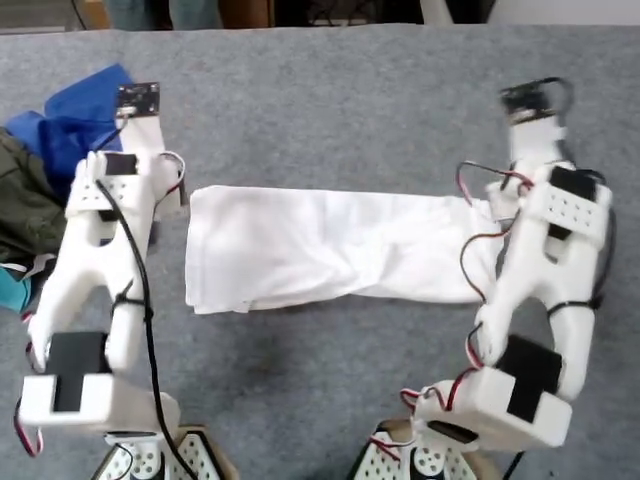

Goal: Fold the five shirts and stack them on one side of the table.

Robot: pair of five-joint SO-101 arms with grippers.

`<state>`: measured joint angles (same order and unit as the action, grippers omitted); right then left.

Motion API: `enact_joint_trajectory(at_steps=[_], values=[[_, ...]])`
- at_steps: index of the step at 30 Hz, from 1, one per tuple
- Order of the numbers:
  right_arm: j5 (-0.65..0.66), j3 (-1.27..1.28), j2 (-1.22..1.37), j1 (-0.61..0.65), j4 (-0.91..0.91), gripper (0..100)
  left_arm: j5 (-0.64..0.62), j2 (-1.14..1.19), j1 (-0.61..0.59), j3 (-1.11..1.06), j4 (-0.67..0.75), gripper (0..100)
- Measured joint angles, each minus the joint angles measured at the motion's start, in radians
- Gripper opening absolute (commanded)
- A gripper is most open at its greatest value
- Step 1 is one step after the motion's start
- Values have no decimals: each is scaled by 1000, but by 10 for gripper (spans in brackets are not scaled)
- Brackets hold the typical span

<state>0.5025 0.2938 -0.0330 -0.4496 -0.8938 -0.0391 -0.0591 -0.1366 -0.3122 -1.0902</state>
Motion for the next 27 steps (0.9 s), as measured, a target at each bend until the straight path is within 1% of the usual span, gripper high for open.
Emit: enact_joint_trajectory(at_steps=[2, 5, 8, 11, 14, 17, 25, 27], values=[[-132, 17, -5, -12, 87, 32, 3, -43, -6, -35, -43, 139], [-295, 60, 2, -29, 224, 32, 2, -89, -12, -135, -55, 204], [-404, 94, 51, -29, 370, 32, 3, -106, -14, -230, -26, 249], [-482, 97, 129, -29, 470, 32, 3, -106, -14, -270, 9, 256], [-494, 95, 186, -29, 499, 32, 3, -106, -14, -273, 28, 257], [-468, 87, 216, -32, 500, 32, 3, -92, -14, -273, 54, 257], [-448, 87, 229, -32, 503, 32, 3, 97, 5, -206, 71, 251], [-448, 87, 229, -32, 503, 32, 3, 161, 2, -169, 75, 226]])
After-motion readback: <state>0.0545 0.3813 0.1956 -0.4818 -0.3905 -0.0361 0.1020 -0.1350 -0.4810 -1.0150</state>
